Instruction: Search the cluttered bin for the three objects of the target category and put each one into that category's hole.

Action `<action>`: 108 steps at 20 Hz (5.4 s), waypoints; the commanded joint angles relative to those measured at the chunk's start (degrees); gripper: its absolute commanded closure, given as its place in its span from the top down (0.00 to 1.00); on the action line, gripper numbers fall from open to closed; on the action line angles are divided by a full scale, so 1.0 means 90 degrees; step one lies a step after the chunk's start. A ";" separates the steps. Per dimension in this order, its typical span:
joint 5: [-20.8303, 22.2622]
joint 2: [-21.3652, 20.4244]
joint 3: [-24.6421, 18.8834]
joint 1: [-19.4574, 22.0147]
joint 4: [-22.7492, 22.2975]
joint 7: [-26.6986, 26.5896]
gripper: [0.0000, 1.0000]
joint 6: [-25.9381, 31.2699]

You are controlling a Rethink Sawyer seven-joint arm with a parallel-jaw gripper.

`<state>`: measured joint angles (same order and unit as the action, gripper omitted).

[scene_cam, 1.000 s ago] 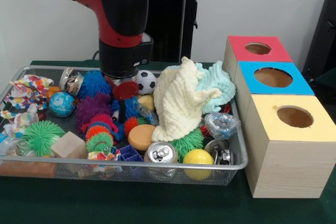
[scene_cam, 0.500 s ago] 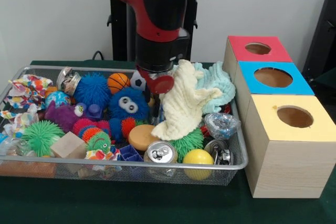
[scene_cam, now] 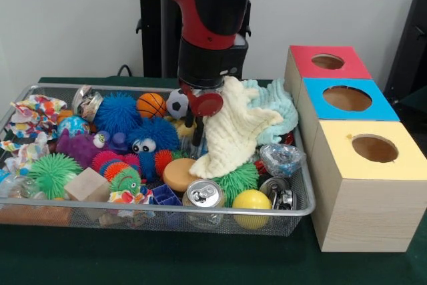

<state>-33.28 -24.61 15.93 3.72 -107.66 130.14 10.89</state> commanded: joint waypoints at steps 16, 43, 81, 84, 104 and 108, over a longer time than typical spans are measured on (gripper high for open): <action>0.2517 0.0411 -0.0563 0.2138 0.0381 -0.0603 1.00 0.0636; 0.5461 -0.0070 -0.1859 0.3348 0.3132 -0.1968 1.00 0.3055; 0.5362 -0.1154 -0.2624 0.2823 0.0746 -0.0526 1.00 0.2016; 0.5477 -0.0943 -0.2916 0.2874 0.0572 -0.0693 1.00 0.1674; 0.6450 -0.1277 -0.2665 0.2398 -0.0870 -0.0045 1.00 0.0263; 0.6762 -0.1072 -0.2644 0.2499 -0.0988 -0.0052 1.00 -0.0104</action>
<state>22.31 -35.80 -5.91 25.19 -111.24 129.17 18.43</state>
